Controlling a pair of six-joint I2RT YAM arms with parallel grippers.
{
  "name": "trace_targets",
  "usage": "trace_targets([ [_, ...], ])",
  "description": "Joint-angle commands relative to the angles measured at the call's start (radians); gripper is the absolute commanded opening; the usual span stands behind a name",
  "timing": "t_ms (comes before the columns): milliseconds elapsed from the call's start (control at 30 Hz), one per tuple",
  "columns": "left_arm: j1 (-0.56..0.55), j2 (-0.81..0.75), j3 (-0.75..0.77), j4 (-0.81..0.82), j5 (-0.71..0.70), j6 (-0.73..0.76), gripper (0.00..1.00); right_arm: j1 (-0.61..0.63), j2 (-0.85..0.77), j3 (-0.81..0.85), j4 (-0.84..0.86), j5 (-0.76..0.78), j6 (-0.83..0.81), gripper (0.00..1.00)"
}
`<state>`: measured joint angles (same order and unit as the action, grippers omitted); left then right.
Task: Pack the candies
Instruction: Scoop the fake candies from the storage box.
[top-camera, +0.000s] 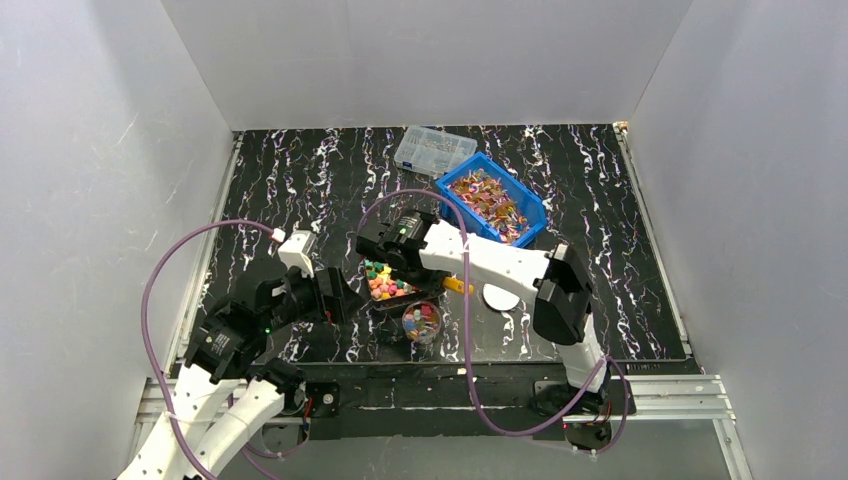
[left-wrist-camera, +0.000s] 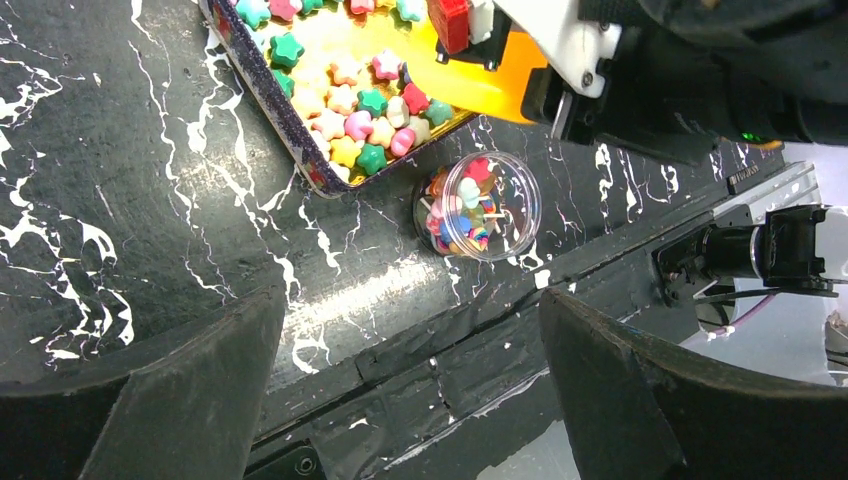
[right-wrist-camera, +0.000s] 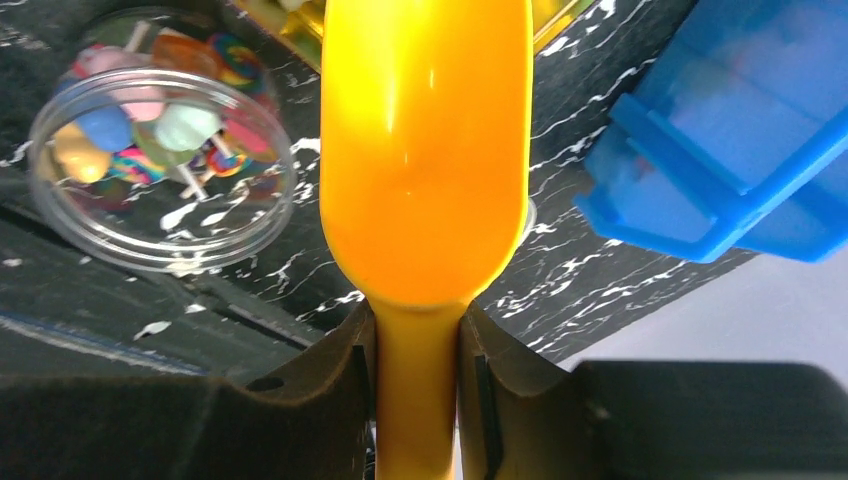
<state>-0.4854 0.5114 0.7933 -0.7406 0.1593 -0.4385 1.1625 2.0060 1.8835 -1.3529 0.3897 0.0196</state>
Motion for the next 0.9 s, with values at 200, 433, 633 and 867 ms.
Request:
trace_targets([
  [200, 0.005, -0.055, -0.003, 0.003, -0.021, 0.009, 0.98, -0.051, 0.034, -0.004, 0.069, 0.122, -0.248, 0.01],
  [433, 0.005, -0.092, -0.002, 0.003, -0.016, 0.015, 0.96, -0.055, 0.076, 0.0, 0.086, 0.169, -0.326, 0.01],
  [633, 0.005, -0.13, -0.003, 0.003, -0.026, 0.014, 0.95, -0.051, 0.093, -0.006, 0.091, 0.168, -0.378, 0.01],
  [867, 0.005, -0.134, -0.005, 0.003, -0.026, 0.012, 0.95, -0.026, 0.088, -0.053, 0.11, 0.16, -0.433, 0.01],
])
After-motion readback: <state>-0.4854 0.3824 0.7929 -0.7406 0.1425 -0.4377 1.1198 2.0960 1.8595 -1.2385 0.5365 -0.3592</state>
